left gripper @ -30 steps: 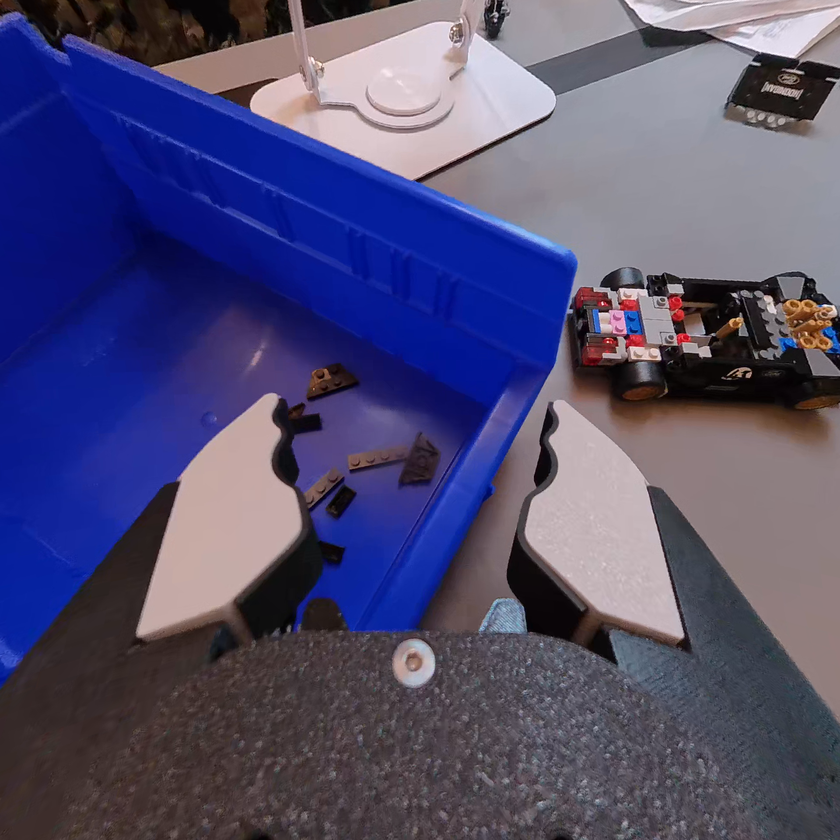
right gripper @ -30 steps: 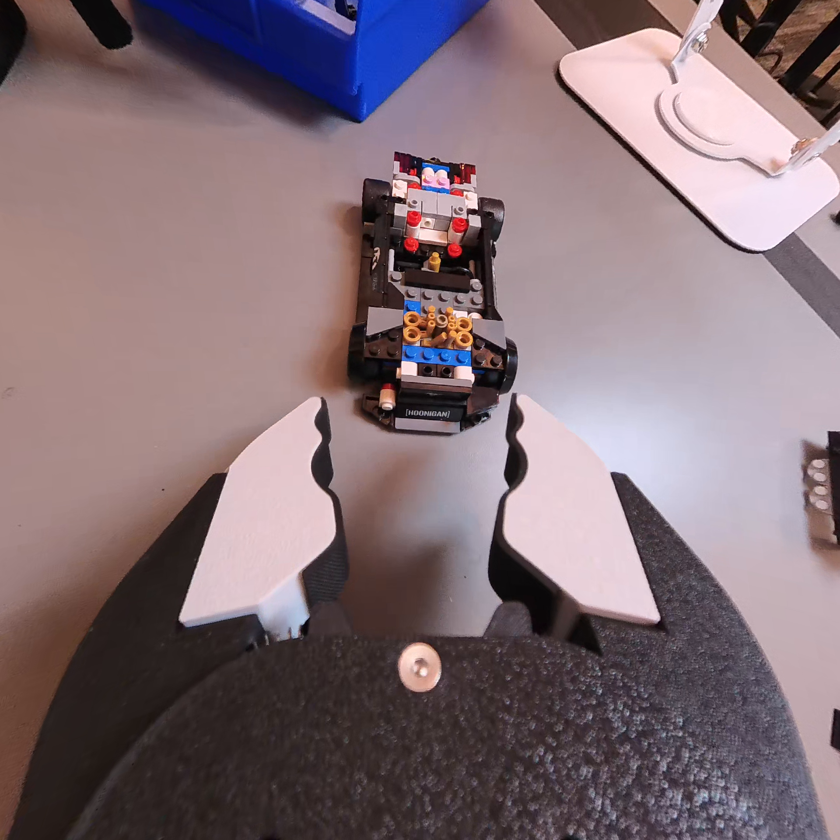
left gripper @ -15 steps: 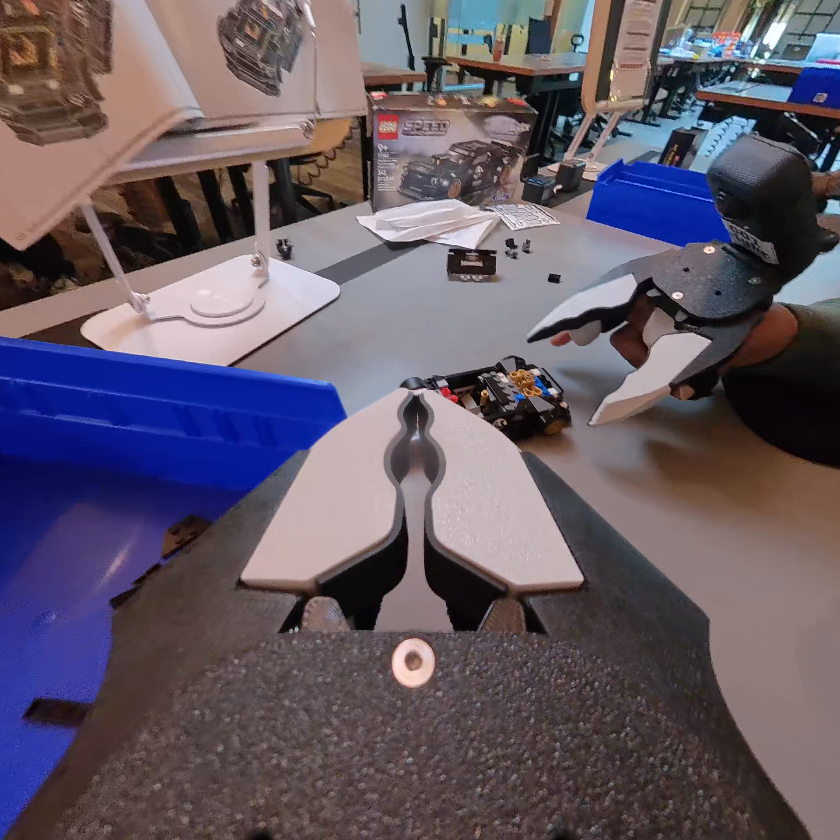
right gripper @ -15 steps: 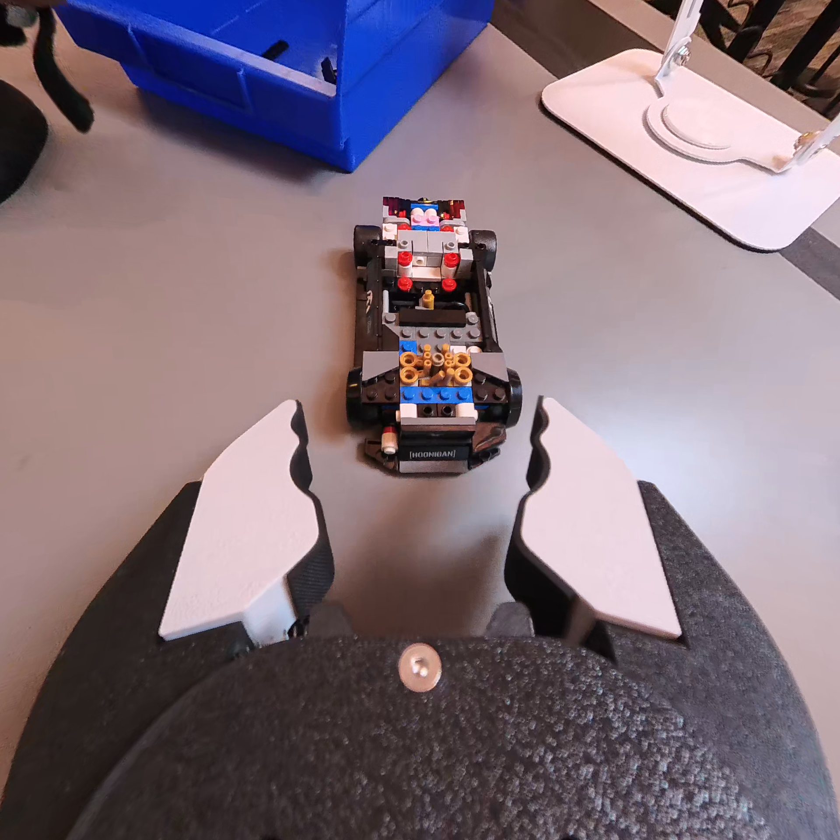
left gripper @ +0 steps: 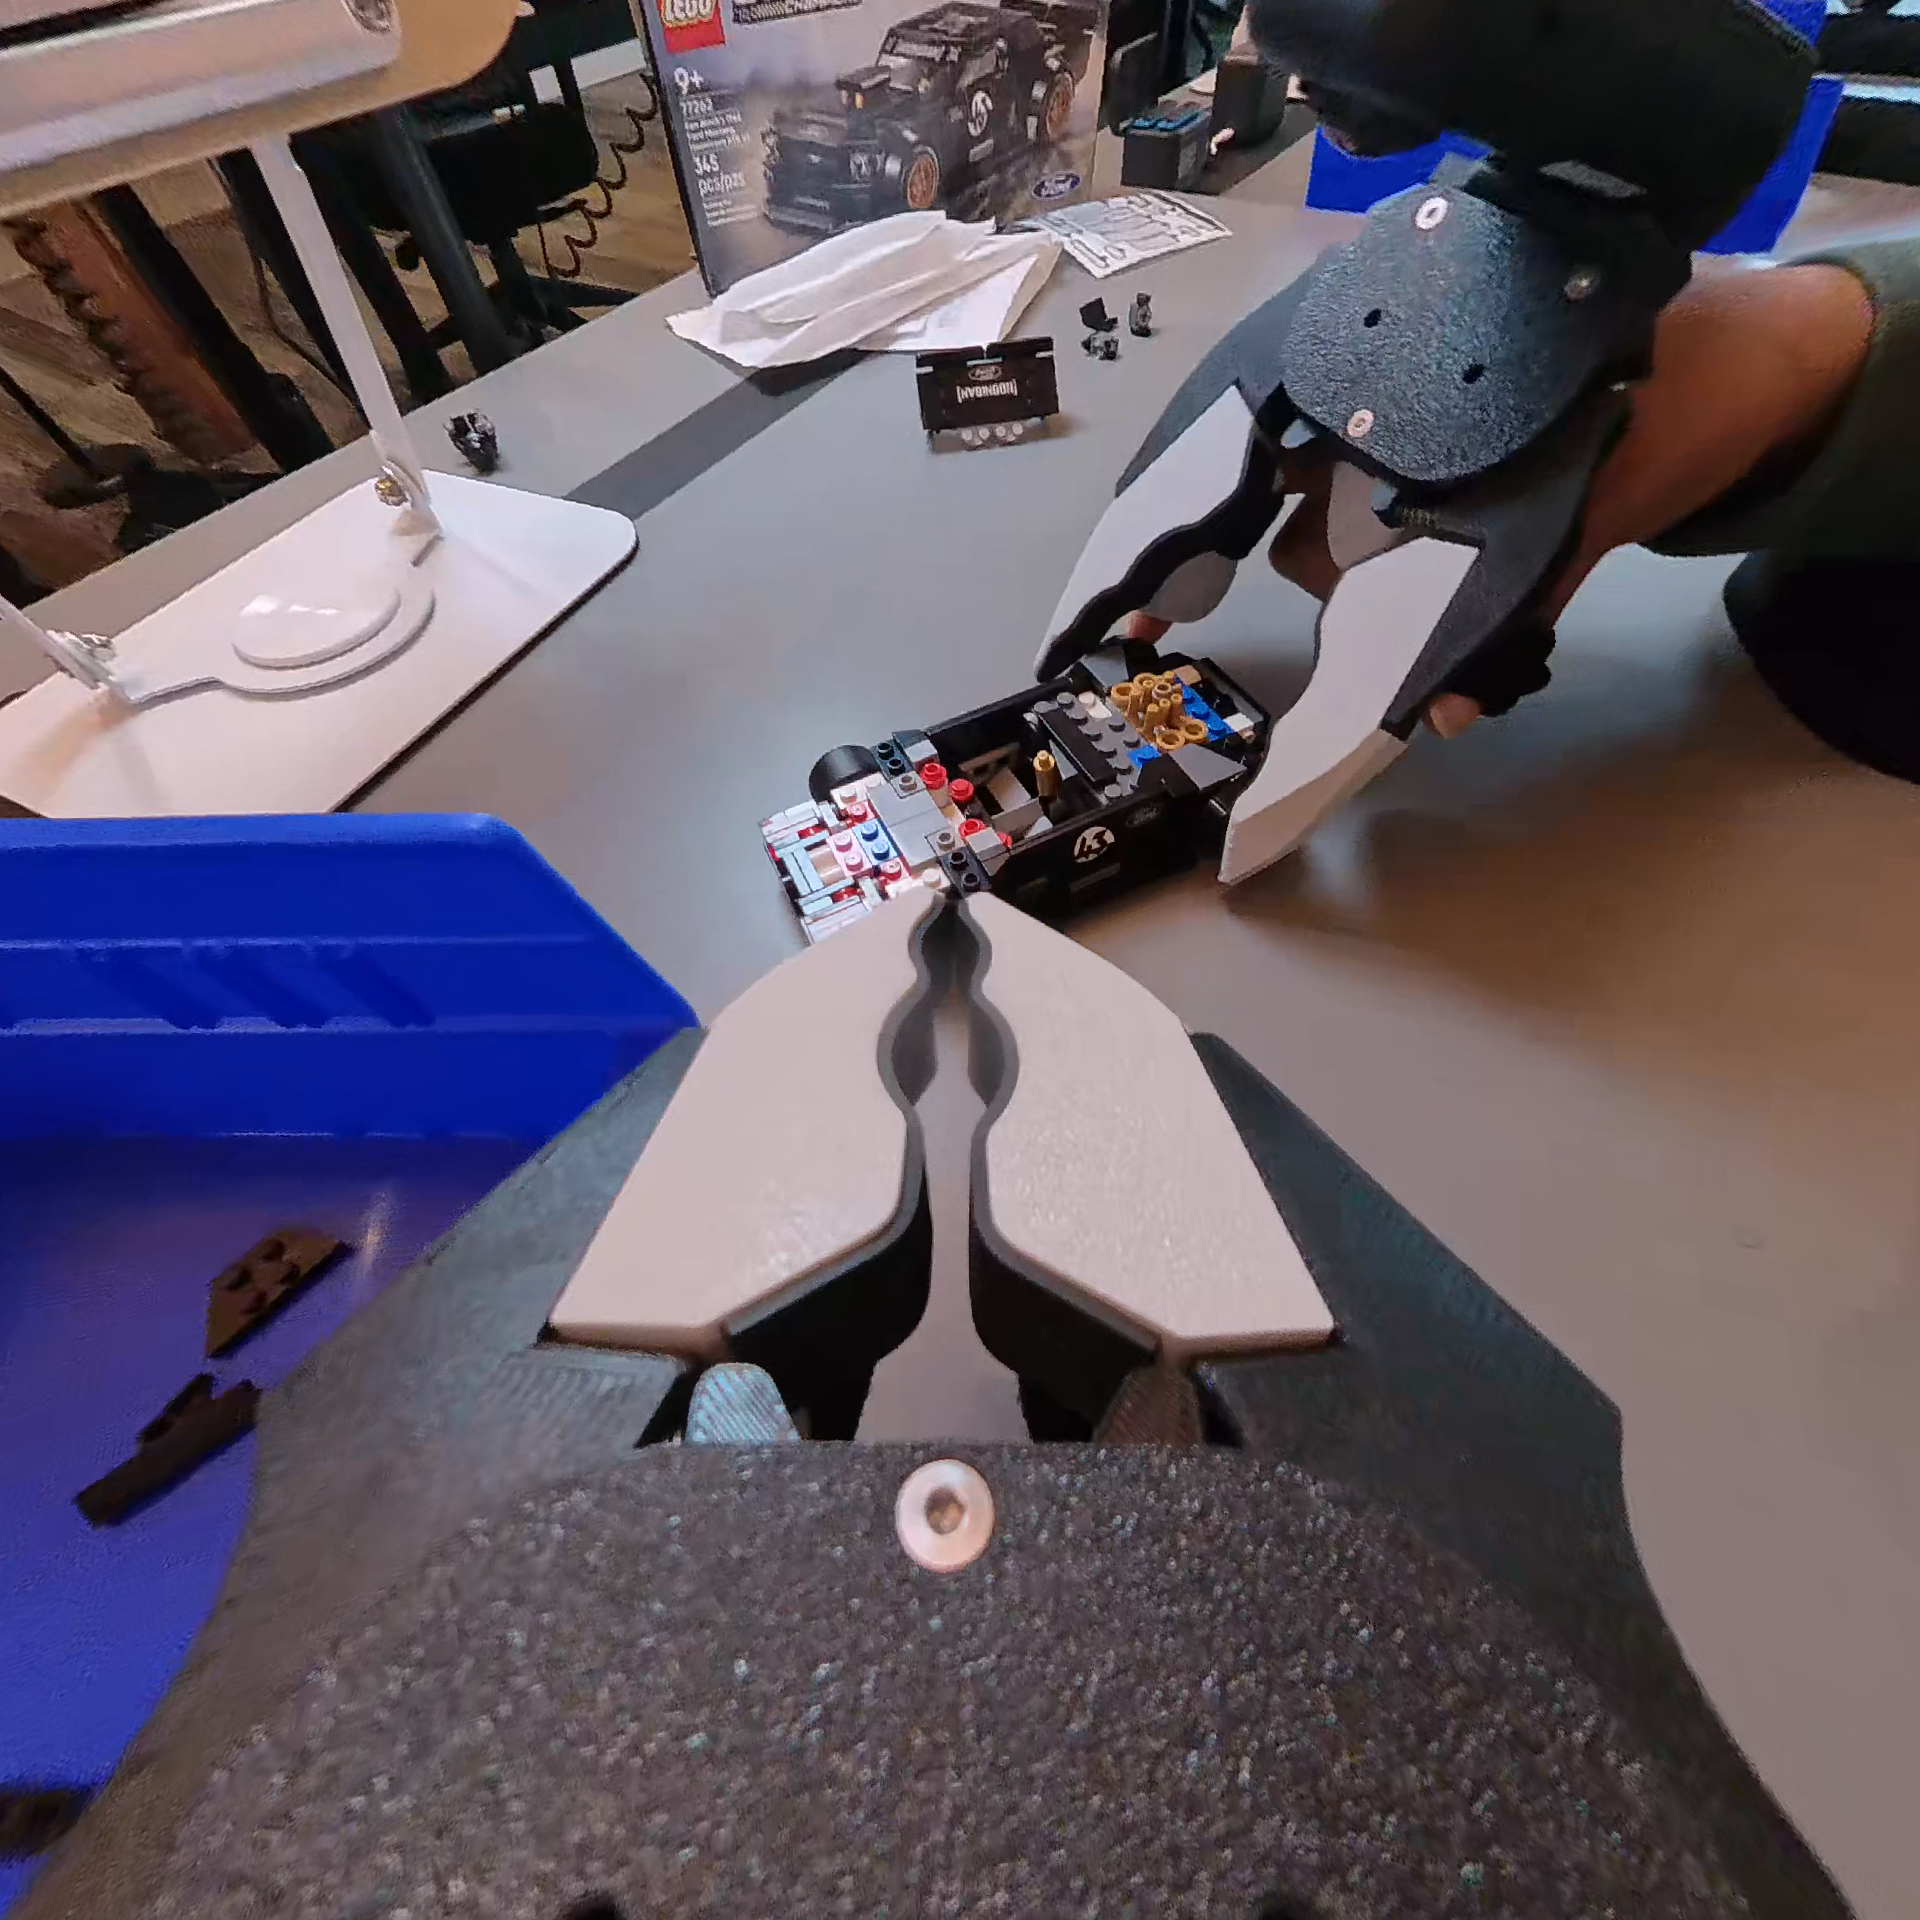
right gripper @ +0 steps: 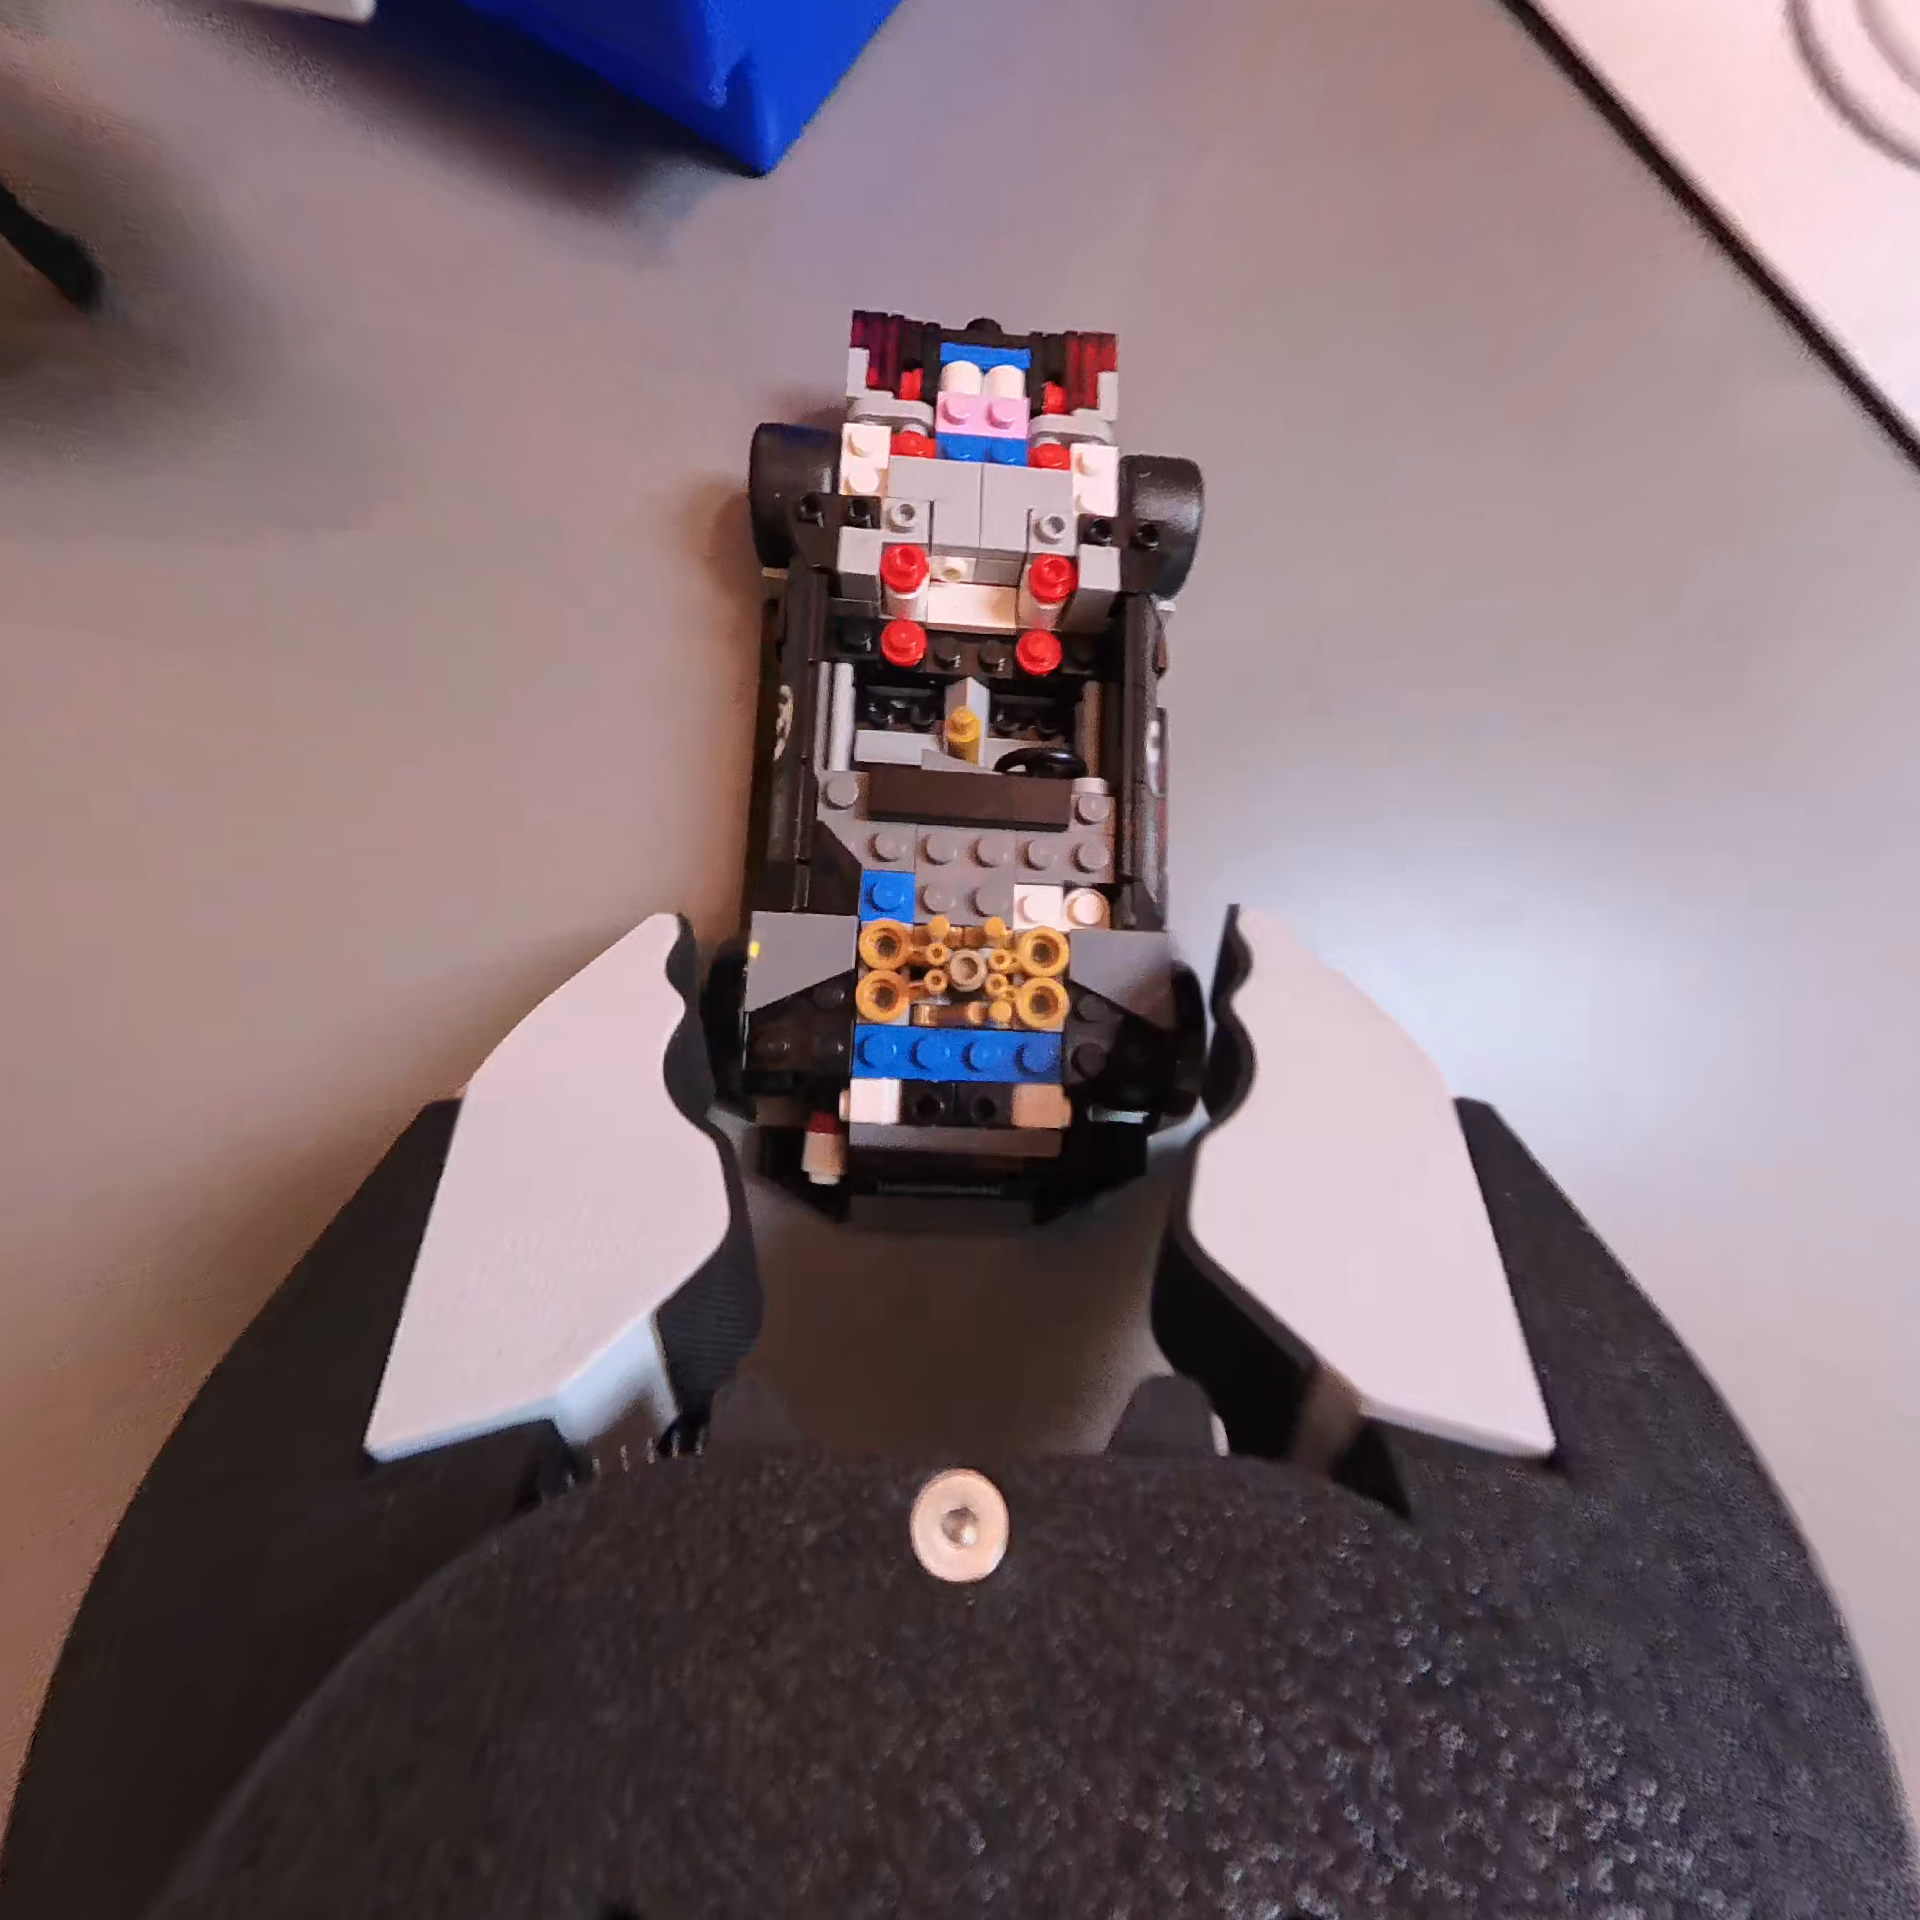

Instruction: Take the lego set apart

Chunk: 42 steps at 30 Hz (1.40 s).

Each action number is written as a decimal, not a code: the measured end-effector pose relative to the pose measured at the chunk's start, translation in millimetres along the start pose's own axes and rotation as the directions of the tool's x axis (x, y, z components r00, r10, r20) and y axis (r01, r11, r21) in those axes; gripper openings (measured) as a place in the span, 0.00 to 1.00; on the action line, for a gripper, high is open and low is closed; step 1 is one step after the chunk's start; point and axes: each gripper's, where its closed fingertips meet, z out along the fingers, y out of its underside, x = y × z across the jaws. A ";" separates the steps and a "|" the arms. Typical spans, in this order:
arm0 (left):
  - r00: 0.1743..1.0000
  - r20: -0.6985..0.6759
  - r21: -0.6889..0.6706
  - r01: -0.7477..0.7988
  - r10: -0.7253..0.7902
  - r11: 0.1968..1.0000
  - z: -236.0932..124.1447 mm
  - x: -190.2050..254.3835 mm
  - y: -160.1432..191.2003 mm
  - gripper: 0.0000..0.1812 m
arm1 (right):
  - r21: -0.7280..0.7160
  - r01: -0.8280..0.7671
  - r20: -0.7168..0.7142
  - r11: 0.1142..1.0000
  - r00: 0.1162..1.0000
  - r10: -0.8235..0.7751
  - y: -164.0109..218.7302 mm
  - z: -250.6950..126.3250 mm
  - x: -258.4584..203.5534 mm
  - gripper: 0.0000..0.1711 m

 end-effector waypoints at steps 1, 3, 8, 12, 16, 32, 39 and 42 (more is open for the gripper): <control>1.000 -0.004 -0.003 0.004 -0.004 1.000 1.4 0.8 1.7 0.00 | 0.001 -0.003 0.013 1.000 1.000 0.003 -0.2 0.6 -0.5 0.54; 1.000 -0.011 -0.012 0.007 -0.007 1.000 4.1 2.5 5.9 0.00 | -0.001 0.004 0.018 1.000 1.000 -0.004 0.3 0.0 -0.8 0.54; 1.000 -0.022 -0.041 -0.011 0.010 0.999 8.9 6.2 14.5 0.00 | -0.023 0.004 0.023 1.000 1.000 -0.003 9.8 -9.3 -6.9 0.54; 0.999 -0.041 -0.052 -0.011 0.009 0.999 12.2 11.7 19.1 0.00 | -0.019 0.002 0.034 1.000 0.999 -0.002 18.7 -21.6 -19.0 0.50; 0.998 -0.062 -0.063 -0.027 0.024 0.998 15.6 18.6 22.1 0.00 | -0.021 -0.003 0.051 1.000 0.999 0.004 27.8 -30.7 -28.7 0.50; 0.937 -0.269 -0.041 -0.244 0.225 0.969 43.0 77.5 4.5 0.30 | 0.114 0.122 0.105 0.986 0.985 -0.135 38.4 -60.5 -49.6 0.50; 0.805 -0.417 -0.139 -0.515 0.422 0.846 72.2 91.5 14.5 0.52 | 0.156 0.250 -0.034 0.956 0.968 -0.248 32.0 -87.7 -62.9 0.24; 0.726 -0.494 -0.146 -0.613 0.479 0.777 85.5 101.4 16.4 0.54 | 0.088 0.271 -0.034 0.959 0.963 -0.269 41.9 -76.1 -74.7 0.22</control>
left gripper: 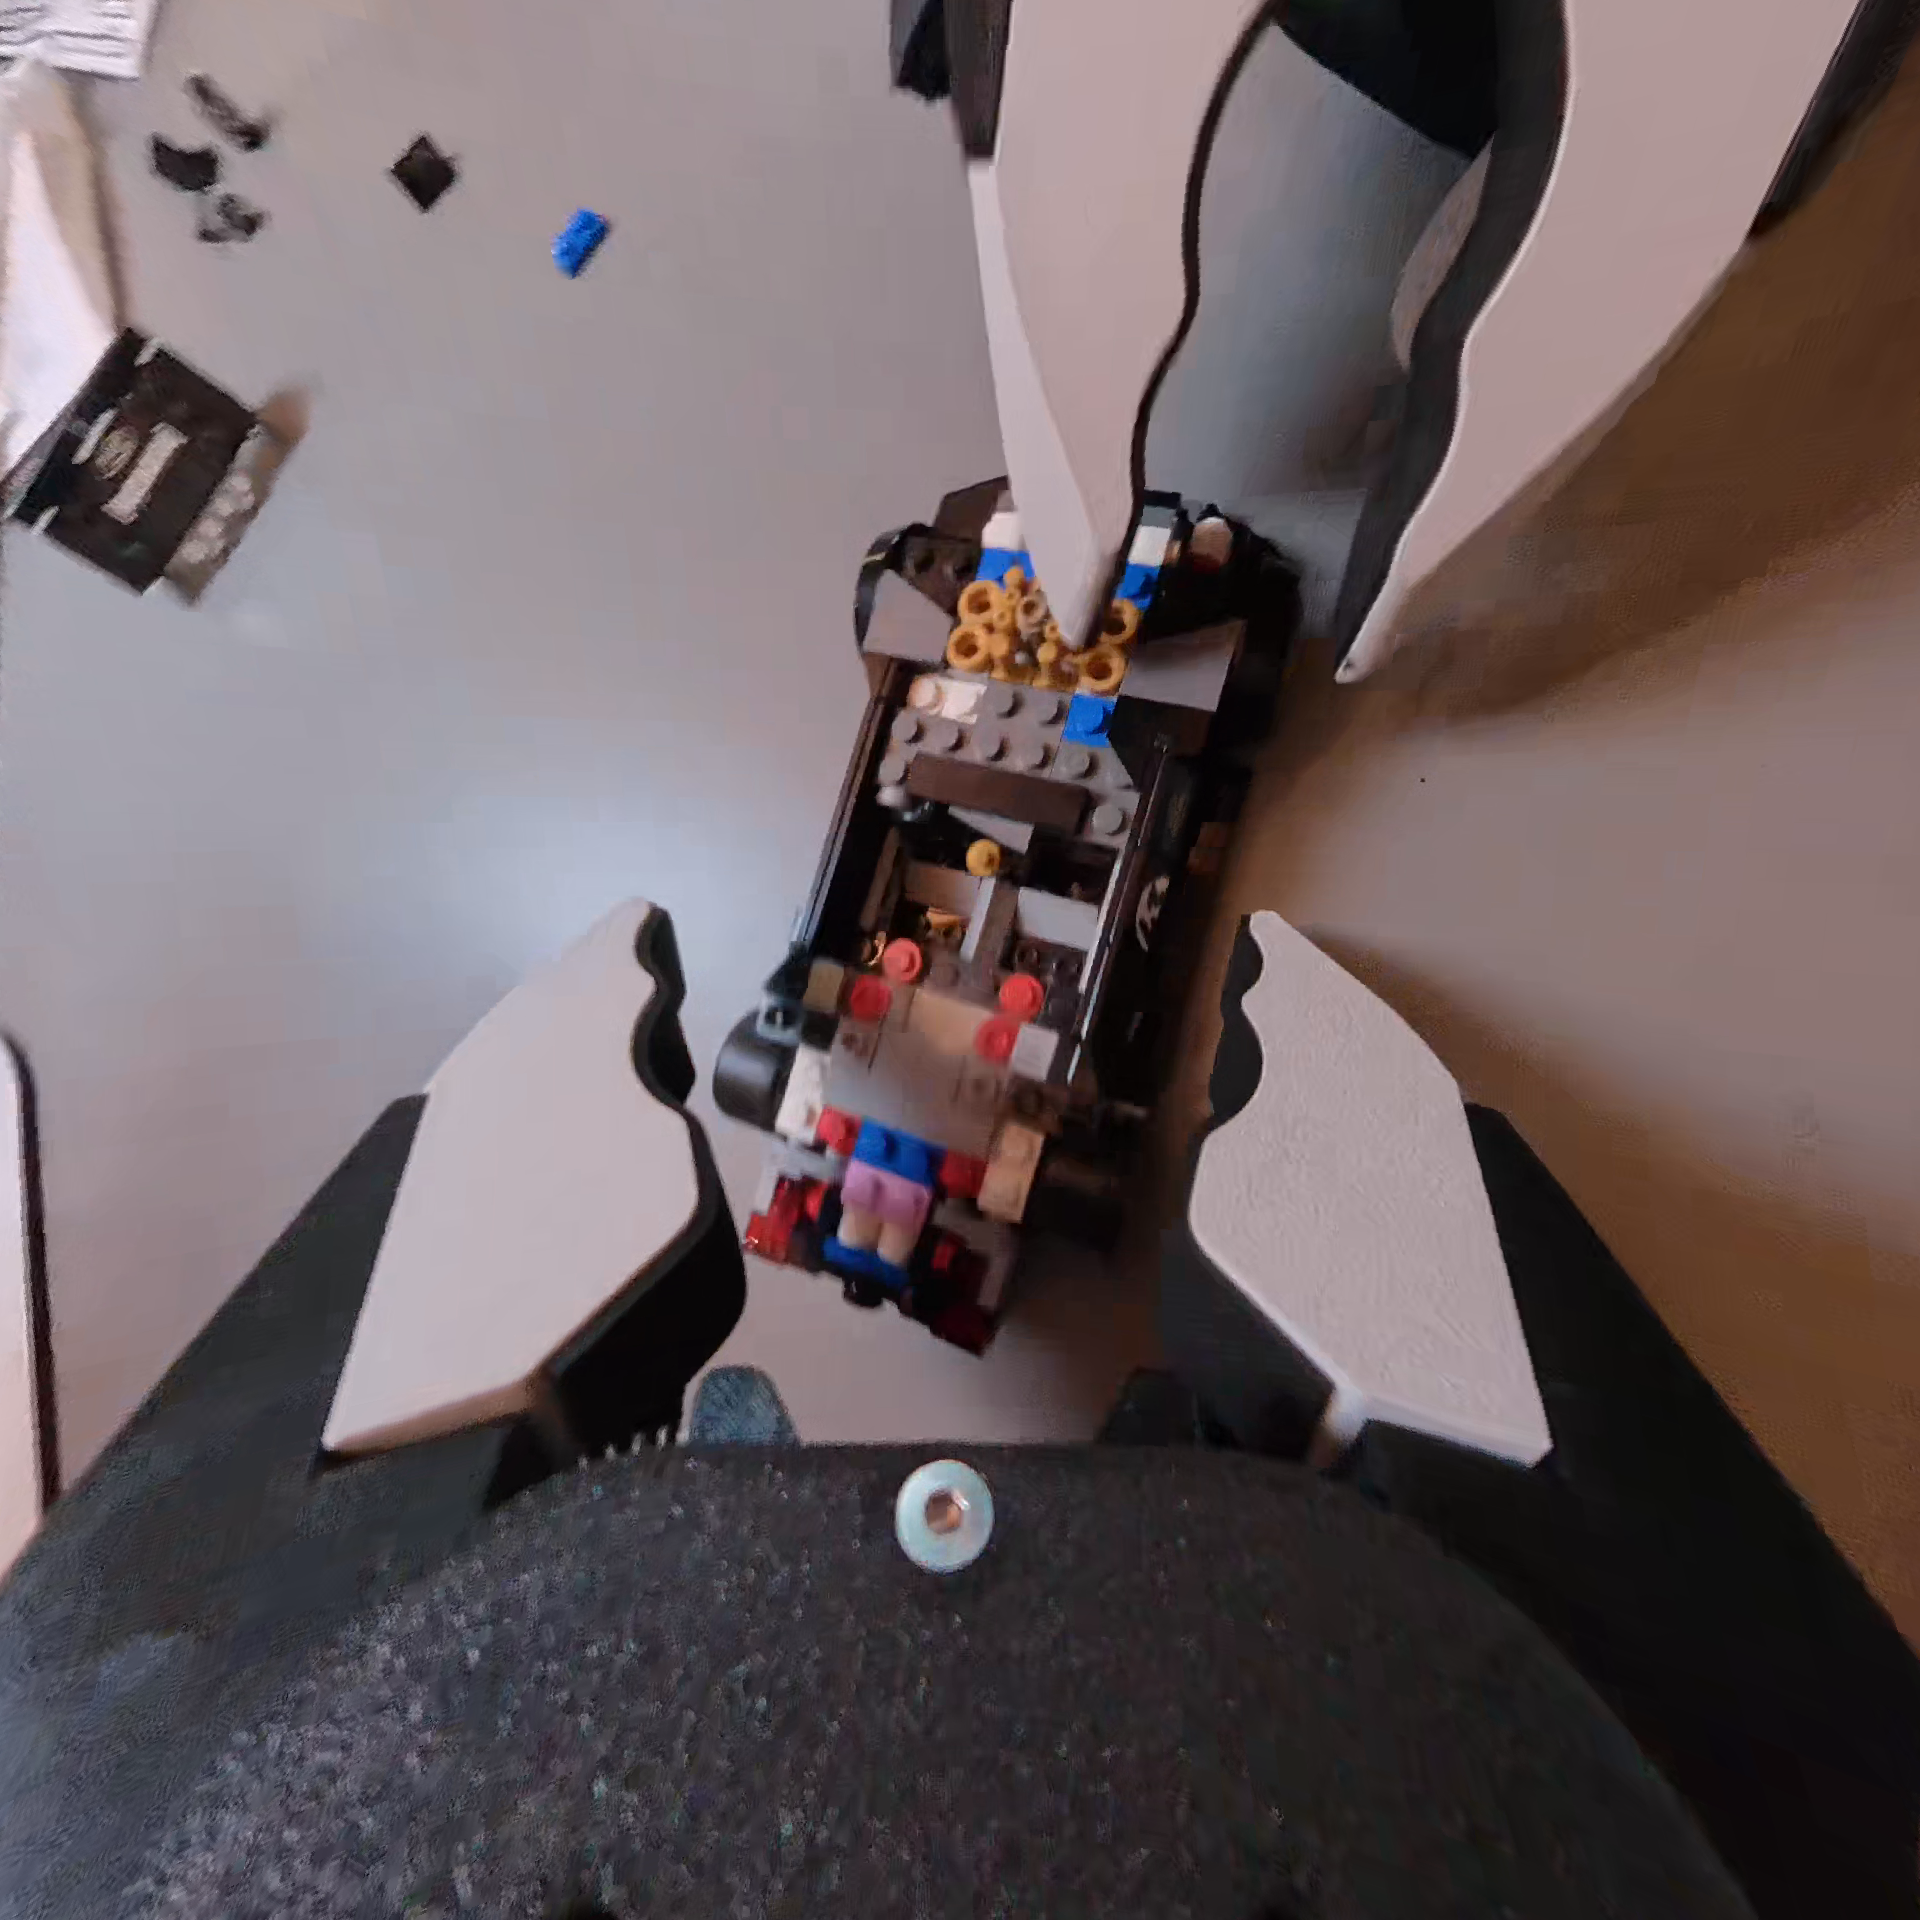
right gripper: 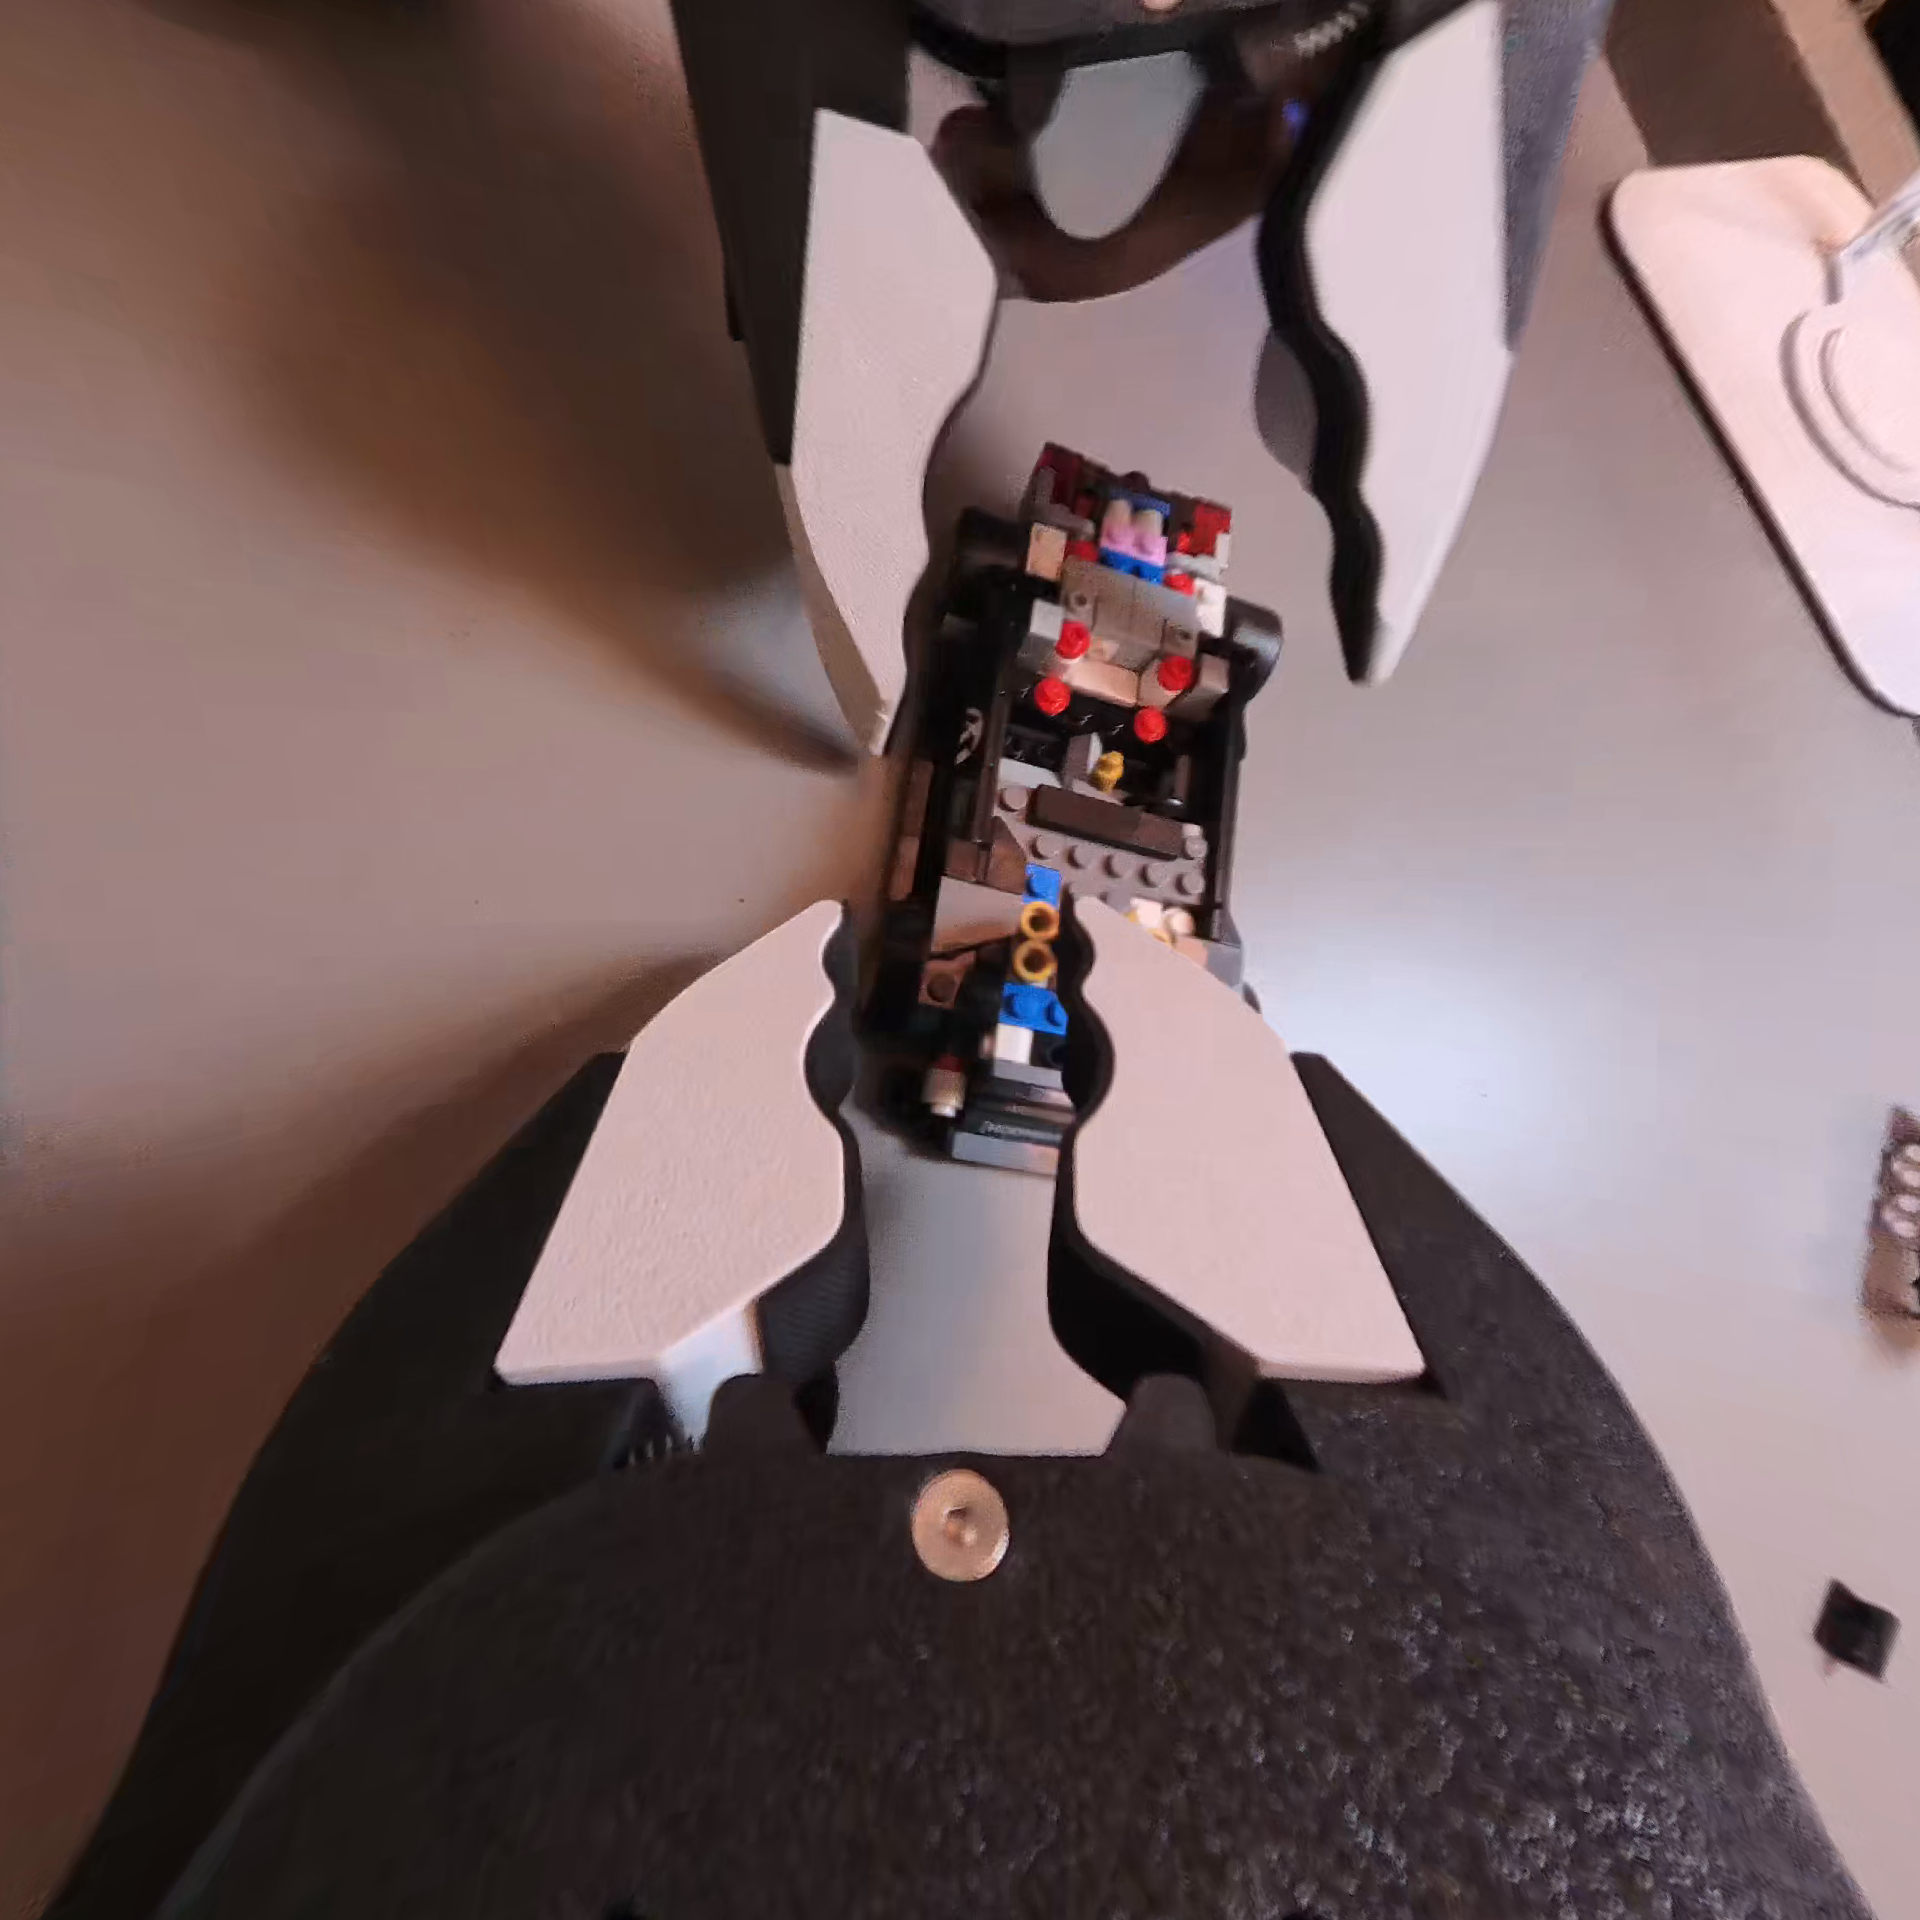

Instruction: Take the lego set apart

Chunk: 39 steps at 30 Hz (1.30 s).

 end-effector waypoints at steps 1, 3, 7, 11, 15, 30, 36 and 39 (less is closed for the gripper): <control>0.999 -0.031 -0.013 -0.019 0.018 1.000 4.3 1.2 -2.1 0.54 | -0.016 0.000 -0.017 1.000 1.000 -0.001 1.5 3.1 0.1 0.20; 0.994 -0.097 -0.038 -0.049 0.045 0.998 10.8 5.3 -3.6 0.52 | -0.033 0.005 -0.039 0.999 0.999 -0.006 1.6 6.6 1.1 0.16; 0.981 -0.181 -0.043 -0.077 0.068 0.996 16.7 12.9 -4.2 0.42 | -0.071 -0.027 -0.046 0.997 0.999 0.023 0.0 8.7 1.8 0.15; 0.983 -0.174 -0.035 -0.063 0.056 0.997 16.0 12.8 -3.2 0.42 | -0.069 -0.129 -0.031 0.989 0.991 0.127 -3.5 8.5 2.2 0.14; 0.986 -0.163 -0.047 -0.045 0.037 0.998 16.1 12.5 -3.1 0.42 | -0.087 -0.174 -0.074 0.981 0.983 0.168 -5.0 8.3 5.4 0.13; 0.989 -0.146 -0.056 -0.029 0.020 0.998 16.4 12.1 -2.9 0.42 | -0.249 0.062 -0.246 0.967 0.961 -0.125 -5.5 7.3 0.5 0.00; 0.989 -0.147 -0.056 -0.023 0.015 0.998 16.4 12.6 -2.7 0.42 | -0.225 0.030 -0.383 0.974 0.916 -0.117 -5.4 -10.8 30.7 0.00; 0.989 -0.147 -0.057 -0.020 0.011 0.998 16.6 12.3 -2.7 0.42 | -0.137 0.015 -0.298 0.991 0.953 -0.056 -18.8 -14.4 18.9 0.00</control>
